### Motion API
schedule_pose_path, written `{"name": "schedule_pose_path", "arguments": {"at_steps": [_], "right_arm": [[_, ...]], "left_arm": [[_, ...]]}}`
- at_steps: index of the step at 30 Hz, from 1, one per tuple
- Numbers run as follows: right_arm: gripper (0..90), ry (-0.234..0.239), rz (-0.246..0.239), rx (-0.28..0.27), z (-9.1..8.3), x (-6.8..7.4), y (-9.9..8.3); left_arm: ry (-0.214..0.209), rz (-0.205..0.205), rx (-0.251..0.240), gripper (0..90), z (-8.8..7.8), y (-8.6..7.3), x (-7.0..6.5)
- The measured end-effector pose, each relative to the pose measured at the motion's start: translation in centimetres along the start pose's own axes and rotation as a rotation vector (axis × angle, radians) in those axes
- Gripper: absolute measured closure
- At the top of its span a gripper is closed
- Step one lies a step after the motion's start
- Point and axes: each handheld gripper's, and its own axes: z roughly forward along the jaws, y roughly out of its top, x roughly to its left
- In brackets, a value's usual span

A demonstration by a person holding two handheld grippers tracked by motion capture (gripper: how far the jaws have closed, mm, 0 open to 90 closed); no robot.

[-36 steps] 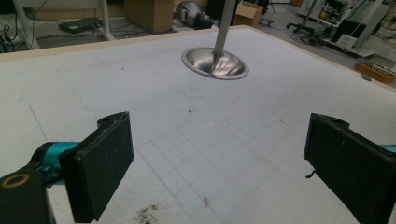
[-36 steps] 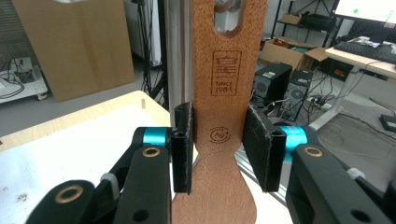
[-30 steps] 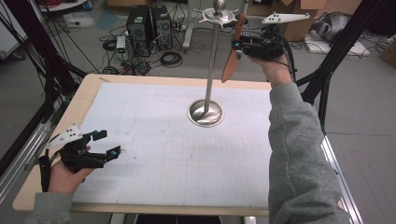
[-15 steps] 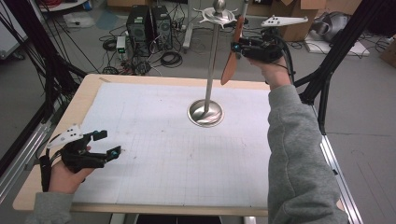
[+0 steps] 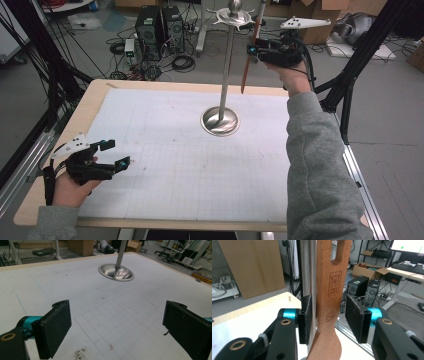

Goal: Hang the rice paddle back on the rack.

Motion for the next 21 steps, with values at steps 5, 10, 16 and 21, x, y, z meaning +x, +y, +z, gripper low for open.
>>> {"name": "schedule_pose_path", "arguments": {"at_steps": [5, 10, 16, 21], "right_arm": [[46.2, 0.004, 0.003, 0.002, -0.1, 0.2, -0.3], [40.3, 0.013, 0.007, 0.012, -0.3, 0.3, -0.7], [35.1, 0.027, 0.028, 0.015, -0.6, 0.2, -1.0], [26.5, 0.037, 0.027, 0.037, -0.8, 0.4, -2.1]], "left_arm": [[0.0, 0.001, 0.002, 8.6, 0.1, 0.0, -0.1], [-0.001, 0.007, 0.001, 8.6, 0.2, 0.1, -0.2], [-0.012, 0.011, 0.012, 8.6, 0.7, 0.1, -0.4], [-0.018, 0.01, 0.015, 8.6, 1.1, 0.1, -0.5]]}}
